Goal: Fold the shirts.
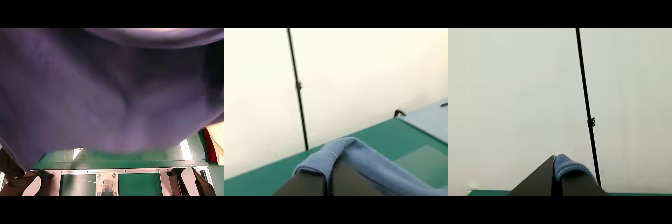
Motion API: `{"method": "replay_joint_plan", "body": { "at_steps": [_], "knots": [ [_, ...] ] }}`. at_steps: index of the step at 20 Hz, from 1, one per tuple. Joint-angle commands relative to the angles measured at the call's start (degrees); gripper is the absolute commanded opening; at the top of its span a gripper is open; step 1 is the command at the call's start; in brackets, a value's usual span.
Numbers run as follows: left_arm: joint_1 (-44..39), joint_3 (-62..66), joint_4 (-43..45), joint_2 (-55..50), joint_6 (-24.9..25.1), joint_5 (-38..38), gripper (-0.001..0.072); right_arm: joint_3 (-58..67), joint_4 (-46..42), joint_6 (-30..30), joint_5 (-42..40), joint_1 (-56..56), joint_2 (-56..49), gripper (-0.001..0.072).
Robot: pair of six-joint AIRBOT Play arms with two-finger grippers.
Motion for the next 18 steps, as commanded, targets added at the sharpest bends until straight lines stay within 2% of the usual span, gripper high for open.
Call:
{"method": "replay_joint_plan", "body": {
  "at_steps": [1,4,7,9,12,15,18],
  "knots": [
    [0.0,-8.3,3.8,-2.1,-1.0,-0.4,0.0021,-8.8,-3.5,0.6,-0.5,1.1,-0.1,0.0016],
    [0.0,-19.2,-0.5,-8.5,2.9,0.2,0.0021,-25.3,-4.0,-6.6,-4.9,9.3,-2.9,0.0016],
    [0.0,-28.8,-7.8,-18.8,8.8,3.1,0.0021,-39.6,-5.6,-14.1,-17.5,19.3,-9.9,0.0017],
    [0.0,-32.6,-10.6,-26.9,11.4,7.1,0.0021,-42.8,-5.6,-17.0,-24.5,24.1,-19.2,0.0017],
    [-2.0,-33.1,-14.0,-39.5,13.9,12.3,0.0021,-37.9,-2.4,-18.4,-28.0,26.8,-36.8,0.0017],
    [-5.9,-32.5,-17.0,-47.1,15.7,24.2,0.0021,-25.4,-0.3,-18.0,-24.5,26.8,-51.9,0.0017],
    [-7.6,-29.2,-17.0,-50.2,15.7,31.4,0.0021,-11.6,0.2,-14.8,-21.6,26.9,-61.7,0.0017]
  ]
}}
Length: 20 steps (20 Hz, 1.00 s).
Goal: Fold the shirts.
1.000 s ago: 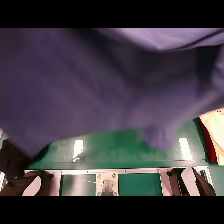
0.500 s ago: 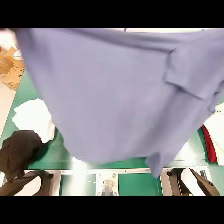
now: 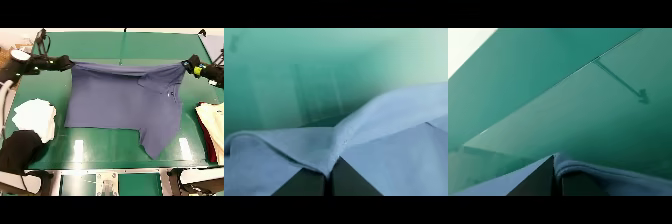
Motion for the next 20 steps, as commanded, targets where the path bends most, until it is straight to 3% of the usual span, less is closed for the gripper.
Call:
{"method": "replay_joint_plan", "body": {
  "at_steps": [1,4,7,14,20],
  "knots": [
    [-1.9,3.5,-1.8,-5.0,1.2,10.4,0.0021,14.0,1.3,2.6,2.5,0.5,-12.1,0.0017],
    [-1.9,6.1,-0.7,-5.1,1.4,13.2,0.0021,18.6,1.2,3.0,2.7,0.5,-13.7,0.0017],
    [-1.9,6.2,2.7,-5.9,1.0,11.3,0.0021,18.7,-2.2,3.0,6.1,-0.2,-13.7,0.0016],
    [-1.9,5.8,22.7,-6.3,-5.5,-4.4,0.0021,16.5,-29.1,9.5,23.8,-1.5,-12.9,0.0014],
    [-1.9,5.8,23.5,-10.3,-6.6,-9.7,0.0021,5.3,-34.8,9.4,21.3,-1.5,-9.1,0.0015]
  ]
}}
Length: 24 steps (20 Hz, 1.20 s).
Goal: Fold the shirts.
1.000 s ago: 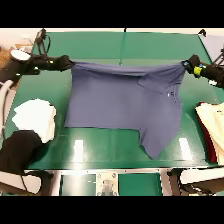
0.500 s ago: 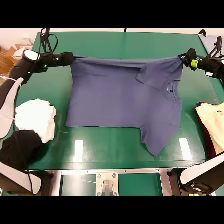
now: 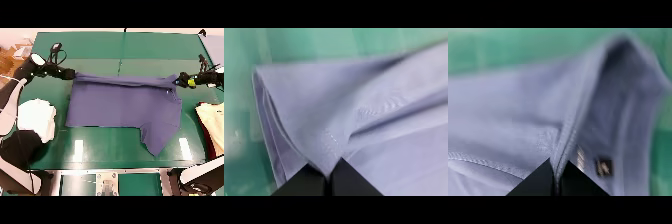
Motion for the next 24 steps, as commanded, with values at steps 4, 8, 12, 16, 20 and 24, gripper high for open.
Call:
{"method": "replay_joint_plan", "body": {
  "at_steps": [4,8,12,16,20,24],
  "knots": [
    [0.0,0.1,1.9,-2.9,-1.5,-8.4,0.0021,-5.7,-4.0,0.5,-0.6,0.9,1.1,0.0015],
    [0.0,0.1,4.0,-2.9,-2.9,-10.5,0.0021,-5.7,-4.0,1.8,-0.6,0.8,1.1,0.0015],
    [0.0,0.1,3.3,-2.9,-3.1,-9.6,0.0022,-5.8,-4.4,3.7,0.3,0.7,1.1,0.0035],
    [0.3,1.1,2.5,-2.4,-5.7,-18.6,0.0485,-1.8,-12.2,9.5,7.1,-0.7,2.6,0.0230],
    [2.3,3.7,2.6,-2.2,-13.7,-40.2,0.0484,-1.9,-20.7,14.4,12.6,-3.3,10.1,0.0196],
    [4.6,-0.7,3.4,2.9,-17.0,-49.5,0.0131,-14.3,-20.7,14.4,13.4,-8.0,23.2,0.0144]
  ]
}}
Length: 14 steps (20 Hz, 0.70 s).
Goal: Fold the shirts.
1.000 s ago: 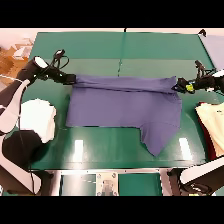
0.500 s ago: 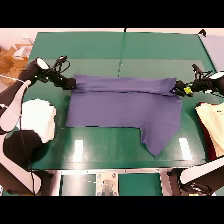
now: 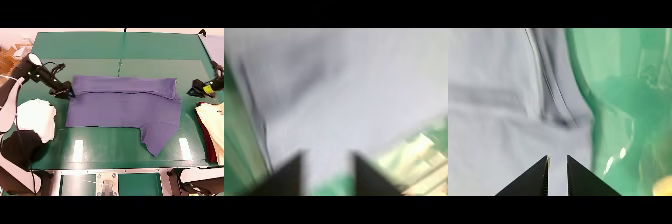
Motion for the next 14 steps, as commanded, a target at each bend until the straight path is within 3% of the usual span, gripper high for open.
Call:
{"method": "replay_joint_plan", "body": {
  "at_steps": [1,3,4,8,10,11,14],
  "knots": [
    [1.4,-5.8,0.6,6.7,-2.4,-8.6,0.0018,-12.0,-2.0,1.3,0.6,-5.0,12.0,0.0140],
    [1.4,-14.9,2.3,16.1,-2.5,-3.8,0.0020,-22.9,-1.5,2.2,-1.5,-9.6,20.6,0.0112],
    [1.4,-20.5,3.5,21.7,-3.3,0.0,0.0020,-27.9,-0.7,3.2,-2.6,-11.8,24.7,0.0016],
    [1.4,-42.8,3.6,42.6,-5.6,20.2,0.0036,-44.8,4.0,4.0,-7.9,-17.0,38.3,0.0021],
    [1.3,-51.5,1.6,48.2,-8.8,26.1,0.0630,-50.1,4.0,5.4,-9.8,-17.0,40.7,0.0297],
    [1.1,-55.0,-0.3,49.1,-9.4,28.3,0.0646,-52.2,4.6,5.7,-10.4,-17.0,40.5,0.0362],
    [-3.8,-63.6,-5.7,49.2,-9.6,38.3,0.0646,-58.0,8.2,5.6,-13.3,-17.0,40.5,0.0387]
  ]
}}
